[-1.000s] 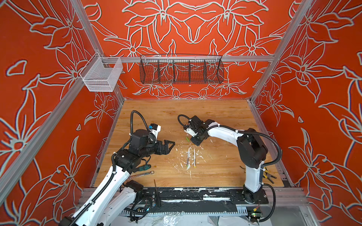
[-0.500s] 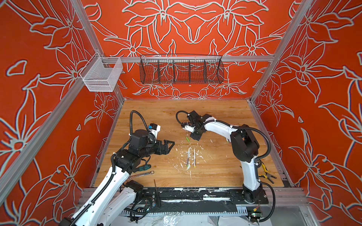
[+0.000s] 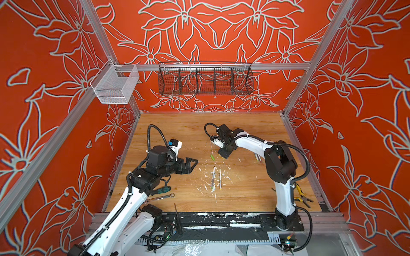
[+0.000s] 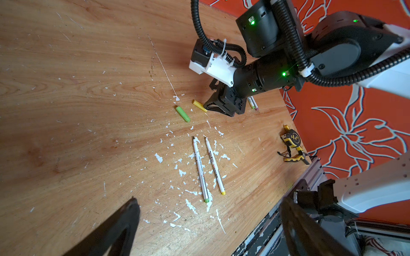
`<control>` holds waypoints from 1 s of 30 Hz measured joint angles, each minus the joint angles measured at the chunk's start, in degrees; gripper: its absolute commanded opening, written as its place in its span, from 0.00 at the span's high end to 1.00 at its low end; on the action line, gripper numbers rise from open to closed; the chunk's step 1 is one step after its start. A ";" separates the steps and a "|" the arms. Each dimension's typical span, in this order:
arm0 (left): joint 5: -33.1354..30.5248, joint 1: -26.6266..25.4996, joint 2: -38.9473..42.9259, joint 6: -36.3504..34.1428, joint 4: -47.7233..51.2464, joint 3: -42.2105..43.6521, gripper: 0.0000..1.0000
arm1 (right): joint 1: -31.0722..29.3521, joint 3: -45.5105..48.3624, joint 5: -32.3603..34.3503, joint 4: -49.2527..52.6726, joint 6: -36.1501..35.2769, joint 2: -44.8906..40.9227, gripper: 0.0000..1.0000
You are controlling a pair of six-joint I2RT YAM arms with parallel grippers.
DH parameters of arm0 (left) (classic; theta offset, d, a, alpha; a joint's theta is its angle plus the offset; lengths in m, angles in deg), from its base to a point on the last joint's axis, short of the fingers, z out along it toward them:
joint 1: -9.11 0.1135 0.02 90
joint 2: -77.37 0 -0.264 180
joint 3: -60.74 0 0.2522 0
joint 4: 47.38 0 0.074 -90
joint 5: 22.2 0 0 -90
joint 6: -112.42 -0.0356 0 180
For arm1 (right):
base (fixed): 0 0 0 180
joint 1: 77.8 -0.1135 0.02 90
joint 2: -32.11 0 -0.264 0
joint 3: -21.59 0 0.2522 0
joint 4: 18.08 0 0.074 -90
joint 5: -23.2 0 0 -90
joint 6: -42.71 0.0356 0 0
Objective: Insert the pens into the pen caps
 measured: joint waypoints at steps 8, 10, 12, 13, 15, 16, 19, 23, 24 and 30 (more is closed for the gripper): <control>0.20 0.20 0.33 0.02 0.00 0.00 0.03 | 0.35 4.35 -3.34 -1.36 3.28 -3.61 0.37; 0.26 0.20 0.33 0.02 0.00 0.00 0.03 | 0.35 5.22 -3.85 -1.92 3.72 -4.42 0.37; 0.44 0.20 0.33 0.04 0.00 0.00 0.03 | 0.35 5.92 -4.02 -2.27 4.24 -4.98 0.37; 0.48 0.20 0.33 0.02 0.00 0.00 0.03 | 0.35 6.05 -4.02 -2.36 4.50 -5.01 0.37; 0.59 0.20 0.33 0.04 0.00 0.00 0.03 | 0.35 6.23 -4.04 -2.51 4.85 -5.01 0.37; 0.63 0.20 0.33 0.04 0.00 0.00 0.03 | 0.37 6.29 -4.04 -2.56 5.01 -5.01 0.37; 0.66 0.20 0.44 0.02 0.02 0.00 0.03 | 0.35 6.49 -4.02 -2.89 5.66 -5.01 0.37; 0.66 0.20 0.94 0.00 0.04 0.00 0.03 | 0.35 6.51 -3.89 -2.86 6.29 -4.94 0.37; 0.66 0.20 1.03 0.00 0.07 0.00 0.03 | 0.35 6.51 -3.87 -2.86 6.36 -4.85 0.37; 0.66 0.20 1.33 0.00 0.07 0.00 0.03 | 0.35 6.51 -3.93 -2.93 6.97 -4.31 0.37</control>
